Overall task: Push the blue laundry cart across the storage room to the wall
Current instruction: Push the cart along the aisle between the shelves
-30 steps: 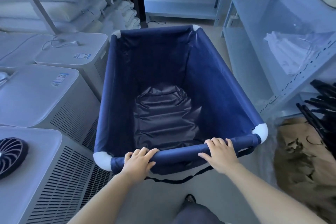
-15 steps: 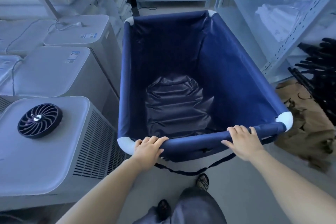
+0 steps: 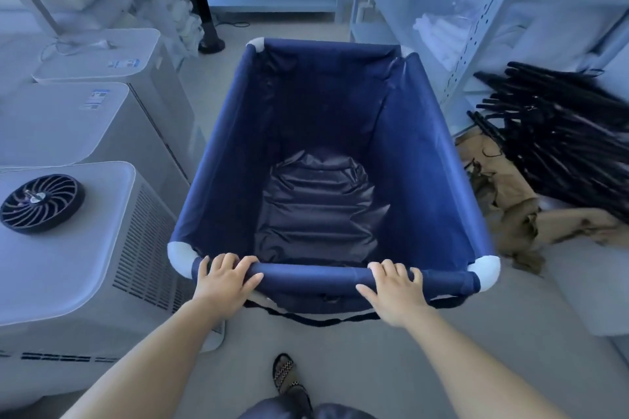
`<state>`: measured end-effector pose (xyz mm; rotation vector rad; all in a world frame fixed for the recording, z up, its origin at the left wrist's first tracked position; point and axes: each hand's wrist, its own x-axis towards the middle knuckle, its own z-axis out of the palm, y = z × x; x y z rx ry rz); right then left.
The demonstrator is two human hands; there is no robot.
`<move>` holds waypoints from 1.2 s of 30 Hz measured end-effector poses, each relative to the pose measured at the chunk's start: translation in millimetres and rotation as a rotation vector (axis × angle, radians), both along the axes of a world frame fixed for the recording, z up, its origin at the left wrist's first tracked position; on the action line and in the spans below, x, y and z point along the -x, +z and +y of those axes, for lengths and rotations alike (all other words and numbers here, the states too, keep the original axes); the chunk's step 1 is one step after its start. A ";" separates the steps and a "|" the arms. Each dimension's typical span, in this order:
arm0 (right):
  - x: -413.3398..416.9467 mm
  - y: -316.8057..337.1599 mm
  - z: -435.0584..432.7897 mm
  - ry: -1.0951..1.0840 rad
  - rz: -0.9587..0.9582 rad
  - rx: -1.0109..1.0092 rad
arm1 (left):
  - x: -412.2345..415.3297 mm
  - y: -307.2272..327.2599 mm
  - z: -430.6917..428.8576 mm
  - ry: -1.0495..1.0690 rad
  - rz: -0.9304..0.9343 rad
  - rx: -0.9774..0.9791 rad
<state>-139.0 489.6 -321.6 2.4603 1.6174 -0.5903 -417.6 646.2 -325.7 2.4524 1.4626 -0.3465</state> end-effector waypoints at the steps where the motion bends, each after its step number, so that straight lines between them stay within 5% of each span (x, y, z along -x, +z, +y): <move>1: 1.2 1.0 -10.6 0.012 0.026 -0.007 | 1.3 0.5 -8.1 0.034 -0.009 0.010; 17: 104.3 -4.6 -134.2 -0.016 0.158 -0.084 | 60.4 3.4 -109.9 0.066 0.037 0.025; 36: 238.0 5.1 -232.3 -0.213 0.036 -0.103 | 175.1 15.6 -181.3 -0.227 0.134 -0.038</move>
